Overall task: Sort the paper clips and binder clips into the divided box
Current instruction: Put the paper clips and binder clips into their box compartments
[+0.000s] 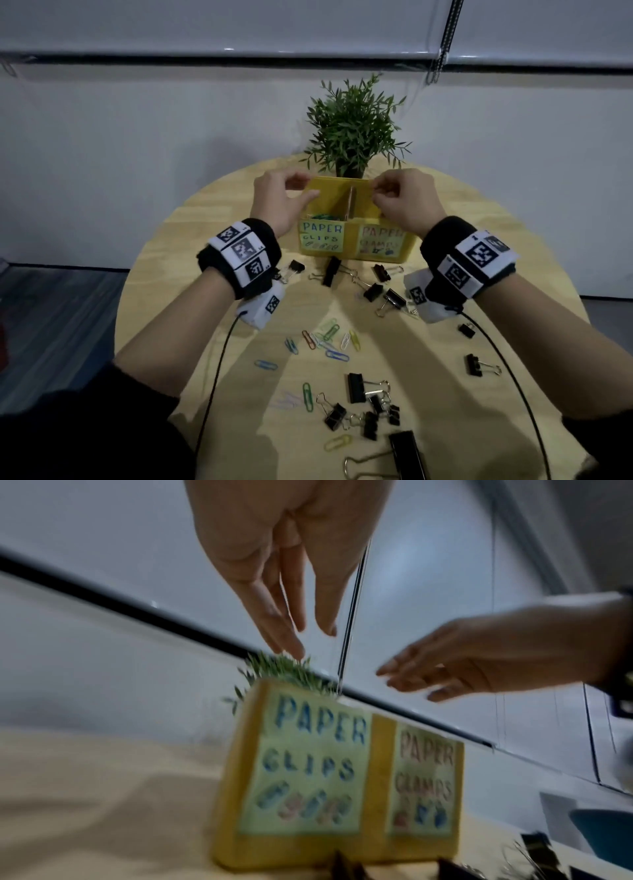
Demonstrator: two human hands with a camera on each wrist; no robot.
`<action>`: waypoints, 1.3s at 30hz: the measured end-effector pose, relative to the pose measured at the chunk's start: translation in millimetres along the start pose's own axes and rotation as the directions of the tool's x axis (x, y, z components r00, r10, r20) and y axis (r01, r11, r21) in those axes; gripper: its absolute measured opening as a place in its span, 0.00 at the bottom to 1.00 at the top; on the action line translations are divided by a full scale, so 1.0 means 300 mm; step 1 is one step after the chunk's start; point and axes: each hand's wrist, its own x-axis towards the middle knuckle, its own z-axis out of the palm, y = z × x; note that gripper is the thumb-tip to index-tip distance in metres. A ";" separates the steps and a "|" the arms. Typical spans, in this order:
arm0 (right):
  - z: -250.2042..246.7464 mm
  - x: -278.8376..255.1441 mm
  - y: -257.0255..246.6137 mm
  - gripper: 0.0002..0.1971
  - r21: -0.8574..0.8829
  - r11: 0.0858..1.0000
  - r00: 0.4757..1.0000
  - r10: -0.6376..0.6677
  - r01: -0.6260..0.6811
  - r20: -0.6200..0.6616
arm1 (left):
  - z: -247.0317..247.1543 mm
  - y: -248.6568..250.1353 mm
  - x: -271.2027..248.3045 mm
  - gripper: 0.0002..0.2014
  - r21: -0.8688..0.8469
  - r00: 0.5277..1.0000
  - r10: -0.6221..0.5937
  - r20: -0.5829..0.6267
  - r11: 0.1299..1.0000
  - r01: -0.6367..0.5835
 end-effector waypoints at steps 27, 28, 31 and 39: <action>0.190 -0.294 -0.035 0.33 -0.382 0.721 0.626 -0.092 0.578 0.774 | -0.113 -0.199 -0.346 0.40 0.836 0.605 -0.581 0.544 0.444 -0.324; 0.216 -0.277 -0.050 0.35 -0.390 0.699 0.606 -0.078 0.600 0.792 | -0.119 -0.204 -0.348 0.40 0.845 0.613 -0.587 0.529 0.434 -0.313; 0.279 -0.248 -0.086 0.38 -0.421 0.580 0.525 -0.014 0.698 0.851 | -0.131 -0.207 -0.333 0.44 0.877 0.640 -0.605 0.473 0.394 -0.276; 0.221 -0.237 -0.022 0.38 -0.518 0.575 0.603 0.053 0.634 0.796 | -0.055 -0.138 -0.253 0.42 0.821 0.662 -0.514 0.546 0.488 -0.297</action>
